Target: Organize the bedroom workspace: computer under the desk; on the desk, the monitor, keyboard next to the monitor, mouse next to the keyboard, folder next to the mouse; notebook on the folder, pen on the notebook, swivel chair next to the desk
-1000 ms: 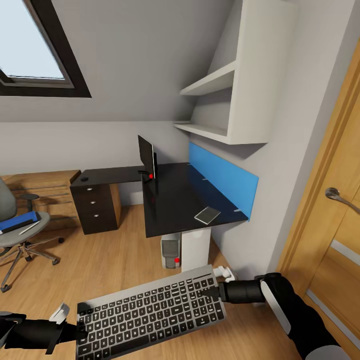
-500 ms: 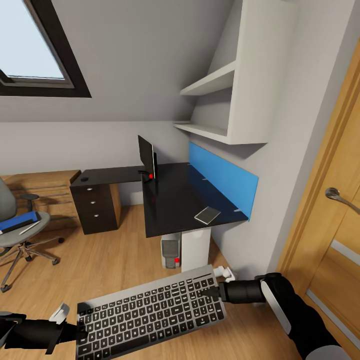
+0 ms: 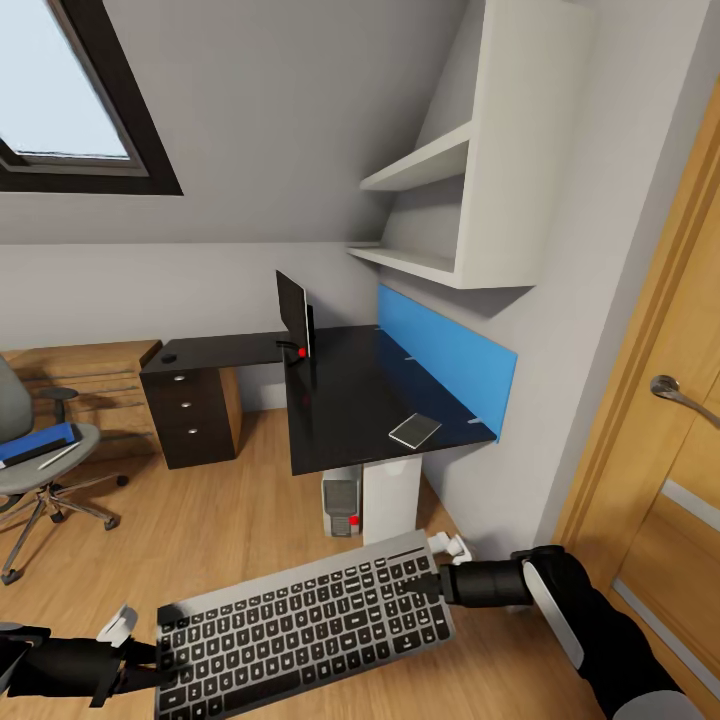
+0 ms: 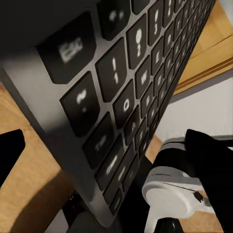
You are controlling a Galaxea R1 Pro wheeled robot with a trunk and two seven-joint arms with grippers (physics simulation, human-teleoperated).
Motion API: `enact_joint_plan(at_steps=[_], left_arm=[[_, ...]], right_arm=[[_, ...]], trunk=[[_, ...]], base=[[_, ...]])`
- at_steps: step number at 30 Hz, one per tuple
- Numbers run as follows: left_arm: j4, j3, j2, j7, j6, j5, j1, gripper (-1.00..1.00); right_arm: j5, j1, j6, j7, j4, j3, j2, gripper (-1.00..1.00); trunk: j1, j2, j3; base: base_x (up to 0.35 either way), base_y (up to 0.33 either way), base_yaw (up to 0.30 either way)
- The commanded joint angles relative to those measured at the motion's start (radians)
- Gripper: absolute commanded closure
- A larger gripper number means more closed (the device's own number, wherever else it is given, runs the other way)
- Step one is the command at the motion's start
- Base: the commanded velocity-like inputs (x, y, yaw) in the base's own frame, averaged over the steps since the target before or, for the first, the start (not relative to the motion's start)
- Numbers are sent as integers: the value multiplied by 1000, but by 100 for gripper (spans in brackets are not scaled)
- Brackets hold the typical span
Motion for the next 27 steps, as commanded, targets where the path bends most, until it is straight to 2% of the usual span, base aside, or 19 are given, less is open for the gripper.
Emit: enact_joint_plan(at_steps=[1,11,16,21,27], left_arm=[[0,-7,2,-1,11,8,-1,-100],[0,-5,2,-2,15,9,-1,-100],[1,-3,4,-2,15,10,-1,-100],[1,-1,6,-1,15,10,-1,-100],[3,0,8,3,14,10,-1,-100]], right_arm=[[0,-1,3,3,0,1,-1,100],[0,-1,3,3,0,1,-3,100],[0,-1,2,6,0,-6,-23,100],[0,-1,2,15,1,-69,-31,100],[2,-1,0,16,2,-107,-35,100]], trunk=[[0,-1,-1],[0,-1,-1],[0,-1,-1],[0,-1,-1],[0,-1,-1]], base=[[0,0,0],[0,0,0],[0,0,0],[0,0,0],[0,0,0]])
